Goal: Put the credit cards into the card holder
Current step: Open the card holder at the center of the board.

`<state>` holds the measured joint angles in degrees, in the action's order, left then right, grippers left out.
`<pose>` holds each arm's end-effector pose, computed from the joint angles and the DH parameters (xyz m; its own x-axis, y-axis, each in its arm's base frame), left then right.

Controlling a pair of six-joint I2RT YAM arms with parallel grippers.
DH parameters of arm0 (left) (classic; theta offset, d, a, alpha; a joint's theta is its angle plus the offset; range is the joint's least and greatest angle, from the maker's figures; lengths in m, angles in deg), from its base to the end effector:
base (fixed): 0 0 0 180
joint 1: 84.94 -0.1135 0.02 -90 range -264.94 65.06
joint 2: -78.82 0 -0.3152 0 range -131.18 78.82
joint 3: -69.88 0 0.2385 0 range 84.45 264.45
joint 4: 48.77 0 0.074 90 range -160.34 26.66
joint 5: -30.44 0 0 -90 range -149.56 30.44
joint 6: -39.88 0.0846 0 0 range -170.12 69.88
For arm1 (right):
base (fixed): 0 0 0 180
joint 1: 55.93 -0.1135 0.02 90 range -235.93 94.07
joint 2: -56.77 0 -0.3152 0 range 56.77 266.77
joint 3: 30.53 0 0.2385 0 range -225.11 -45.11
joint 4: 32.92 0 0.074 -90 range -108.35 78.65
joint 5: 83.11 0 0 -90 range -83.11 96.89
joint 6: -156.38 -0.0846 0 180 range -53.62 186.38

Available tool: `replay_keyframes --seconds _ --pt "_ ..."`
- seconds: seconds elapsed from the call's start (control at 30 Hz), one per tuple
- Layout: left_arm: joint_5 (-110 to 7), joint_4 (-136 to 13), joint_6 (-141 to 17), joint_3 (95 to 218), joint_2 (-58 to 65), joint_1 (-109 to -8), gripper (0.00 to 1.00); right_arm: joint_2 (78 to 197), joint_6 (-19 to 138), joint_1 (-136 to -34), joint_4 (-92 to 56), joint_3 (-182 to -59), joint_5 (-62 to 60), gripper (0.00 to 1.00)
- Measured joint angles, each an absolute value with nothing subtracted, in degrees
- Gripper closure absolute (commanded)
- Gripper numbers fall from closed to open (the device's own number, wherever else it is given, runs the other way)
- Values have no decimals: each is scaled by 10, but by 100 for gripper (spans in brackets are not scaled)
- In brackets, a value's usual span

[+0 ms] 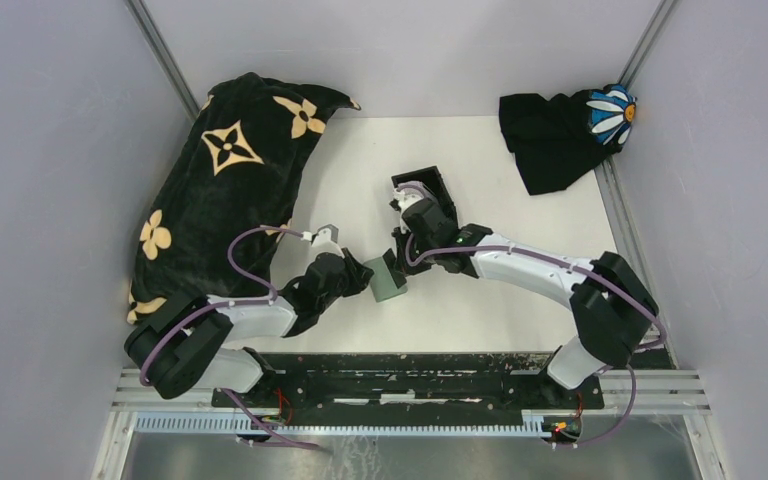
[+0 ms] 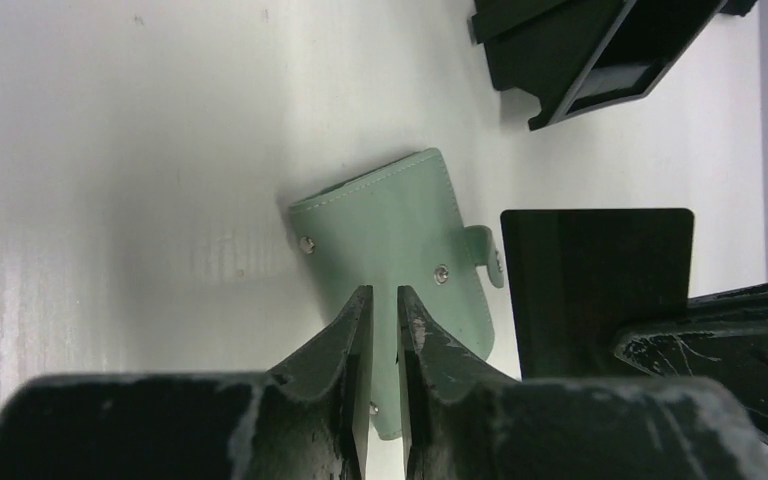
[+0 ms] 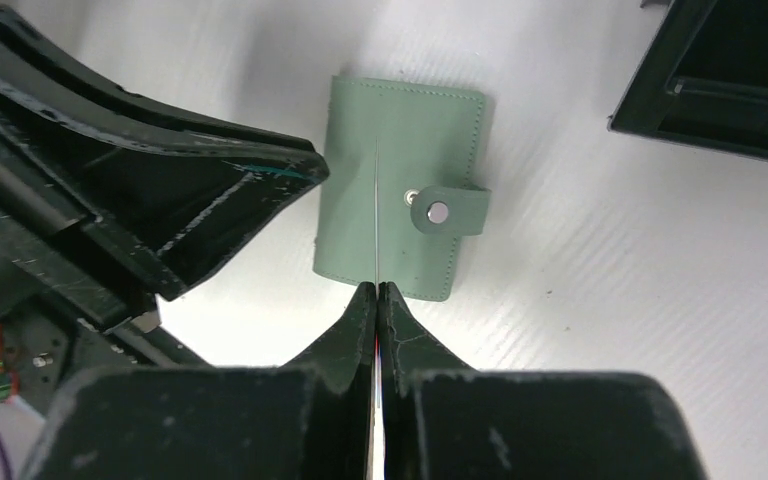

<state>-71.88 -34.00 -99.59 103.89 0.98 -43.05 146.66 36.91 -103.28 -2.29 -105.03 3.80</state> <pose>0.2075 -0.1619 0.1804 -0.6253 -0.4367 -0.6468 0.0589 0.8001 -0.5970 0.2401 0.2674 0.2514 -0.7982 -0.1415 -0.5855 -0.4216 0.8254 0.3754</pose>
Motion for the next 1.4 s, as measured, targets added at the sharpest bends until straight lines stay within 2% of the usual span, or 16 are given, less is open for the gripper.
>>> replay_keyframes --seconds 0.4,0.83,1.4 --pt "-736 -356 -995 1047 -19 -420 83 1536 398 -1068 39 -1108 107 99" --pt "-748 -372 -995 1062 -30 -417 84 1551 414 -1068 70 -1124 174 99" --pt "-761 -376 -995 1063 -30 -415 84 1551 392 -1007 30 -1102 116 99"
